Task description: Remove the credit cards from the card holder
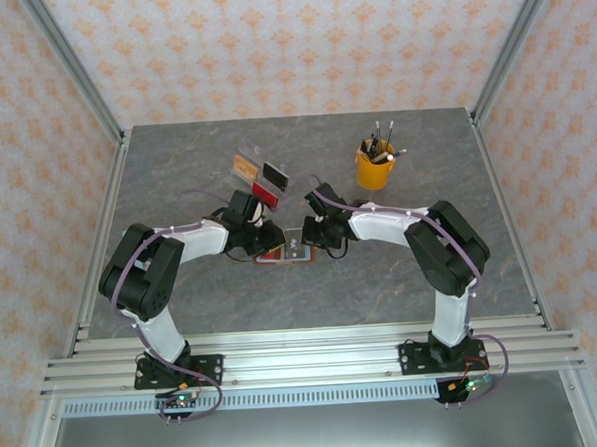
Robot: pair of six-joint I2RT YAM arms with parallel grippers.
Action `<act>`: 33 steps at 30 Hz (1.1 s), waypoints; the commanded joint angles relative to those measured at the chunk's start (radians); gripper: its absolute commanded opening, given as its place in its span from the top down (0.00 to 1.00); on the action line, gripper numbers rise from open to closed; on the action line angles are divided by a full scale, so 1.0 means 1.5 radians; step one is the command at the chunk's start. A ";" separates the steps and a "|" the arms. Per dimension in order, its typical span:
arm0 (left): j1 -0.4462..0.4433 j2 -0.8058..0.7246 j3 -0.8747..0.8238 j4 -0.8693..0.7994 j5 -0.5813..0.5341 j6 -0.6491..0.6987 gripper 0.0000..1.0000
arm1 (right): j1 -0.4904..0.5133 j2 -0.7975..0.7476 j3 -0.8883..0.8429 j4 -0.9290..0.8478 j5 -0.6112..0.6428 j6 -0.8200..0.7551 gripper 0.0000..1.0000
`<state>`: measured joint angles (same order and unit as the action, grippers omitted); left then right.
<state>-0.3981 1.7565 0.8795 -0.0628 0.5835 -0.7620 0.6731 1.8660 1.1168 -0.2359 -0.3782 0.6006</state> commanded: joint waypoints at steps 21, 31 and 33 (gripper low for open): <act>0.016 0.040 -0.042 0.075 0.049 -0.032 0.79 | 0.003 0.071 0.044 -0.046 -0.029 -0.035 0.87; 0.024 0.039 -0.053 0.099 0.063 -0.034 0.86 | 0.004 0.078 0.046 -0.061 -0.011 -0.036 0.87; 0.026 0.037 -0.054 0.102 0.064 -0.032 0.87 | 0.004 0.077 0.047 -0.066 -0.005 -0.036 0.87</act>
<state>-0.3634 1.7744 0.8249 0.0818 0.6769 -0.8143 0.6666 1.9244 1.1900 -0.2737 -0.4080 0.5602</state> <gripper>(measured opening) 0.131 0.127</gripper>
